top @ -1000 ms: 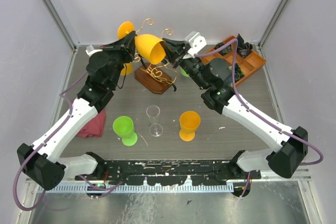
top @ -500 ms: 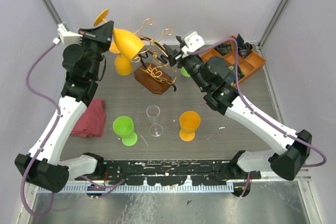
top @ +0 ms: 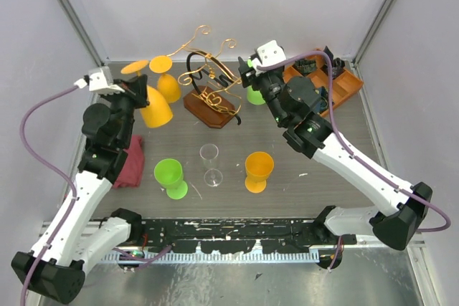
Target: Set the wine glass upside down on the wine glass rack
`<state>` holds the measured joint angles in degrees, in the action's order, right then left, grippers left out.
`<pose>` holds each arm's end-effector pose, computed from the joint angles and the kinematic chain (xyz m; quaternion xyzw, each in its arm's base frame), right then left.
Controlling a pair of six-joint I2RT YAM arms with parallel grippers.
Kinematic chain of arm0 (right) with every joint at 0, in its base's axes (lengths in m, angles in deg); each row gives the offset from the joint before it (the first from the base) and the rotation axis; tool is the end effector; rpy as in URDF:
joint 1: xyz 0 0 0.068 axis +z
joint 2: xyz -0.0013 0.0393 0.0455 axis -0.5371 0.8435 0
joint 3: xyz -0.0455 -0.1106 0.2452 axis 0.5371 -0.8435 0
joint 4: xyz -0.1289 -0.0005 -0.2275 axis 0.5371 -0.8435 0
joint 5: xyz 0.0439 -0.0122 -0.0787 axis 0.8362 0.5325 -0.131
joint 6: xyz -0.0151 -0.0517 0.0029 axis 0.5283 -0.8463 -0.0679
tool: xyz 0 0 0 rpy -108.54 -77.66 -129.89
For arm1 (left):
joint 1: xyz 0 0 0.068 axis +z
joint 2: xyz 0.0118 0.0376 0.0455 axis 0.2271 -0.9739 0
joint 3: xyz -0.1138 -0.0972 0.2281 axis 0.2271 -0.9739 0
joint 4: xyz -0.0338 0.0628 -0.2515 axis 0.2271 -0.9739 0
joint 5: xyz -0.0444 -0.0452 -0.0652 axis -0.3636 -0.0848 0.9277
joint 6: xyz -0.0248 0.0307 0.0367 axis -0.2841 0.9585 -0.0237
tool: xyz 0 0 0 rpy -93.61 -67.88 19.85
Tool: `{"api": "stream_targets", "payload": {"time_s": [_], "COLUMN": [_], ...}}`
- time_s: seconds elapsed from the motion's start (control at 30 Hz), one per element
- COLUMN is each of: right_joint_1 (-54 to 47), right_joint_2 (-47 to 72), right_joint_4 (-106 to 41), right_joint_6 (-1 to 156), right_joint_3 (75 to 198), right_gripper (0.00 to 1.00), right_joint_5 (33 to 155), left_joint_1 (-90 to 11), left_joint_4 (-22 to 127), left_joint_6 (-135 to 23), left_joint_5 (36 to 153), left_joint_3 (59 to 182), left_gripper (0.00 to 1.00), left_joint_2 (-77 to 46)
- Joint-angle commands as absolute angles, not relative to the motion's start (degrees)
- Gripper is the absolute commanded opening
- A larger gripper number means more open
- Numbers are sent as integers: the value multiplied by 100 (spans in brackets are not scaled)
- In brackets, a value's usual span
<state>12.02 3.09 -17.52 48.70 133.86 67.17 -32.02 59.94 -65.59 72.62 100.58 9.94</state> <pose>0.2098 0.1899 0.4588 -0.2173 0.5697 0.0560 0.7906 0.1899 -0.0560 0.4092 -0.1080 0.6199 -0.1976 0.7517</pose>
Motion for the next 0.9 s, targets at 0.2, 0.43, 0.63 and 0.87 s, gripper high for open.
{"api": "stream_targets", "payload": {"time_s": [0.2, 0.43, 0.63, 0.87], "right_joint_1": [1220, 1216, 1217, 1223], "right_joint_2": [-76, -347, -444, -470], "right_joint_4": [-1848, -1910, -2042, -2094], "right_joint_6": [4793, 4601, 4506, 4460], "right_joint_3": [13519, 13276, 13224, 13246], "right_gripper": [62, 62, 62, 62], "right_joint_5": [6612, 6608, 6539, 6640], "left_joint_1": [-3195, -3196, -3210, -3408], "left_joint_4": [7623, 9585, 10851, 11461], "left_joint_6": [-5605, -5539, -5186, -4750], "left_joint_5": [8173, 8899, 8854, 8808], "left_joint_3": [8688, 7996, 7622, 7633], "left_gripper": [0, 0, 0, 0], "left_joint_2": [709, 62, -466, -901]}}
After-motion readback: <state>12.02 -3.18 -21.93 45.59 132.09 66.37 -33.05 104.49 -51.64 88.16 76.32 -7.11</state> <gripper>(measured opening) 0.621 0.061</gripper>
